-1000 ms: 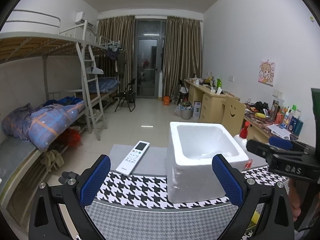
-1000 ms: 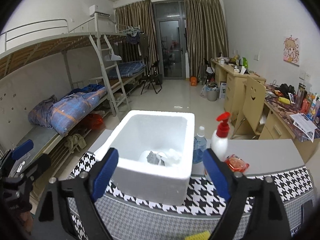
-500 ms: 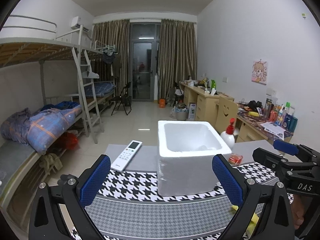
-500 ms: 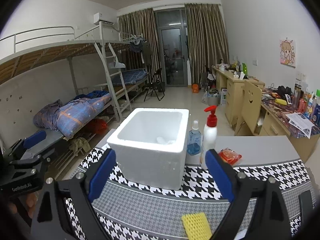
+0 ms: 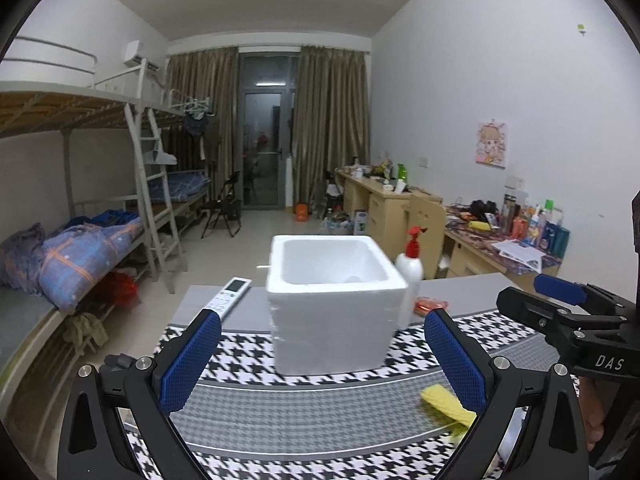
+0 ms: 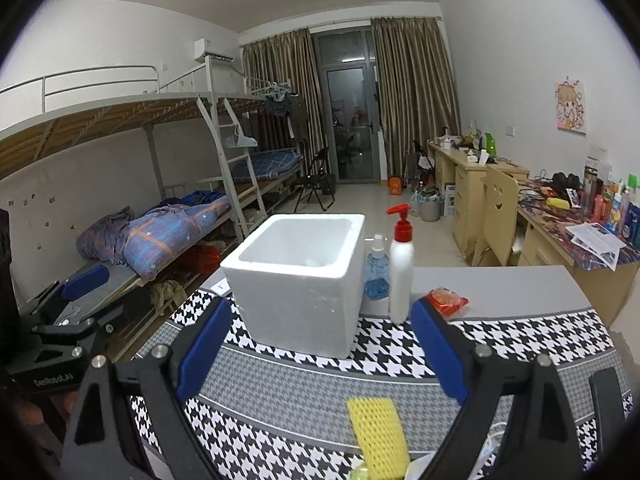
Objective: Organize soft objects
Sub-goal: 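Move both grippers back toward the yellow foam net on the table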
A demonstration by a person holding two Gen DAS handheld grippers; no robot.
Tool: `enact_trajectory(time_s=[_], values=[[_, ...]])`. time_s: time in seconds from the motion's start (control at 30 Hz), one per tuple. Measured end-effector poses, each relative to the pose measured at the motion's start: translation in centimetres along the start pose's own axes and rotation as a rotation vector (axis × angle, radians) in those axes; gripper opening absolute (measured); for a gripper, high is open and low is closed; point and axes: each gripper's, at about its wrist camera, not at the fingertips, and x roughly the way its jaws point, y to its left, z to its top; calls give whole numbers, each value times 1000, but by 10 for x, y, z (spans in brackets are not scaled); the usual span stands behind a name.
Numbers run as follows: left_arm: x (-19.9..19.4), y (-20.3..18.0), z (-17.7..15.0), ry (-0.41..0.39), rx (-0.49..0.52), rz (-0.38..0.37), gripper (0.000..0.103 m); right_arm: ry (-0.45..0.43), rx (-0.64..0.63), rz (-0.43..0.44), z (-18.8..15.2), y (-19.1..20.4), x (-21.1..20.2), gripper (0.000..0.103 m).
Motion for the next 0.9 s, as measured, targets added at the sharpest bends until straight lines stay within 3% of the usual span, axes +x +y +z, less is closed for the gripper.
enact_trajectory(time_s=[0.33, 0.63, 0.9], values=[[4, -34, -7, -7, 20, -59, 102, -23, 35, 14, -14, -26, -34, 94], [2, -57, -17, -9, 25, -158, 102, -31, 43, -74, -31, -38, -55, 94], [4, -64, -34, 14, 10, -201, 102, -43, 72, -136, -51, -48, -68, 94]])
